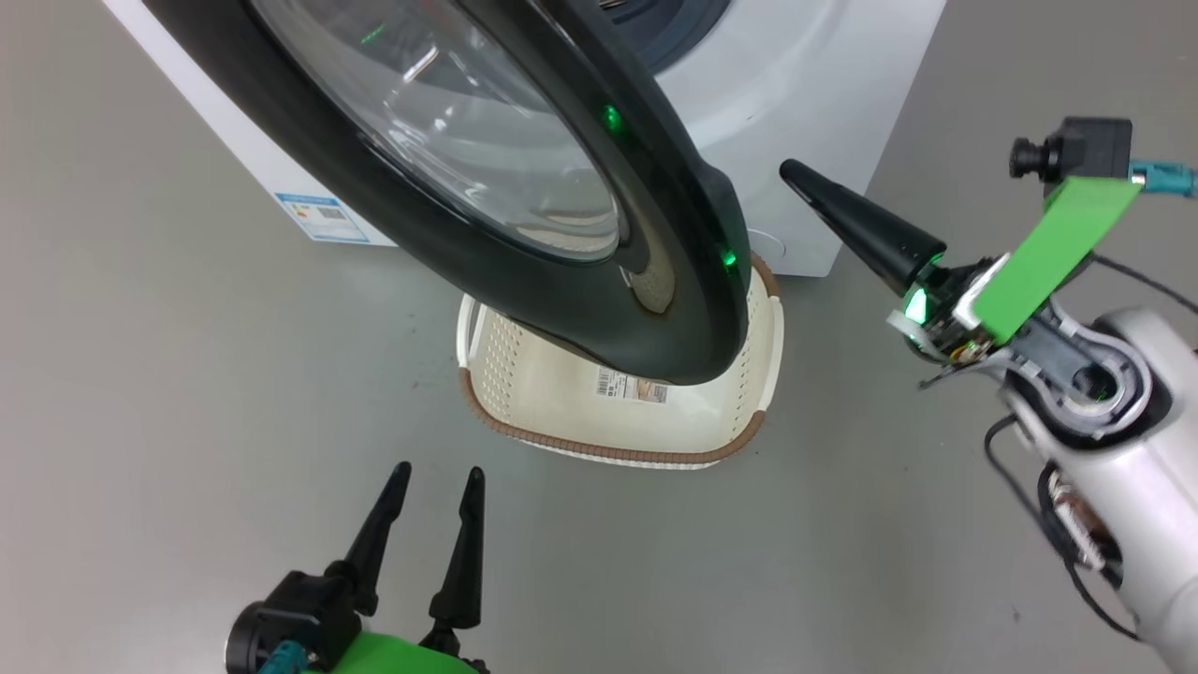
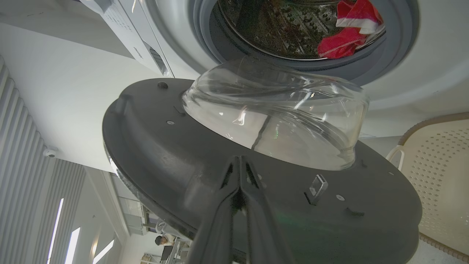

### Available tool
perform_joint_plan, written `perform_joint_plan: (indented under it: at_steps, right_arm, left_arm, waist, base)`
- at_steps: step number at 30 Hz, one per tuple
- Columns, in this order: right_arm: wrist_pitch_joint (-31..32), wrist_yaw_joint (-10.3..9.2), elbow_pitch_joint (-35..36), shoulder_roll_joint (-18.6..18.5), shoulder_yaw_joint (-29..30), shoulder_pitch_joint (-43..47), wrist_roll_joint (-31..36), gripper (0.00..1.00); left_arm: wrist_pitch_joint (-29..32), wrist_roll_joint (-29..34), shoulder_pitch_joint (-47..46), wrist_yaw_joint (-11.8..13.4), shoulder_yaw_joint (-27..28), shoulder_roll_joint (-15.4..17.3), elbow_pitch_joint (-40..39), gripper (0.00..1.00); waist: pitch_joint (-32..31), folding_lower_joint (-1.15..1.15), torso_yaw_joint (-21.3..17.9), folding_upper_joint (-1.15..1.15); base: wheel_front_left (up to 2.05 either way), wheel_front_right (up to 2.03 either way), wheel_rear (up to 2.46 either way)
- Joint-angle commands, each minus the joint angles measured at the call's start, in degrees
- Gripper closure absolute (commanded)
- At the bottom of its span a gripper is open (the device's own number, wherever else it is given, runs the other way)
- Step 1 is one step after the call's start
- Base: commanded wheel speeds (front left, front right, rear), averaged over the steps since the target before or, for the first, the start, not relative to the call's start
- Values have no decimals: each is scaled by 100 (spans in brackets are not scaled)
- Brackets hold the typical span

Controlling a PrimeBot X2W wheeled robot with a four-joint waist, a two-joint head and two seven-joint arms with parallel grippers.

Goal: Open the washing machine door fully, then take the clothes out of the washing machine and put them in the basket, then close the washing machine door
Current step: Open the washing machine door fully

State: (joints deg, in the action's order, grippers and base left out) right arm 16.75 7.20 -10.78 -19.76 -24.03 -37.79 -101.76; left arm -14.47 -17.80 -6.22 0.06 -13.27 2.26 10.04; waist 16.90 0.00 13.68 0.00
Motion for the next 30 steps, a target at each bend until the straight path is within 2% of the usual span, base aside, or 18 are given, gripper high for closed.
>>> perform_joint_plan:
  at_steps: [1,5,11,17,30]
  right_arm:
    - [391,29,-69,44,90,-177,-220,100]
    - [1419,29,-738,141,164,-501,-588,100]
    - [2405,29,-1569,306,111,-950,-802,100]
    - [2771,29,-1826,460,168,-988,-737,100]
    - [3170,29,-1815,787,138,-365,-384,100]
  left_arm:
    - [-52,-30,-133,42,142,62,-126,0]
    - [-52,-56,-152,24,69,62,-107,0]
    - [-52,-120,-179,24,-41,62,-99,0]
    - [-52,-194,-124,63,-105,62,-109,0]
    - [-52,-263,182,154,-148,62,-142,0]
  waist:
    - [48,0,46,0]
    - [94,0,97,0]
    - [130,0,224,0]
    - [51,0,407,0]
    - [-423,0,876,0]
  base:
    - [0,0,0]
    - [0,0,0]
    - [0,0,0]
    - [0,0,0]
    - [0,0,0]
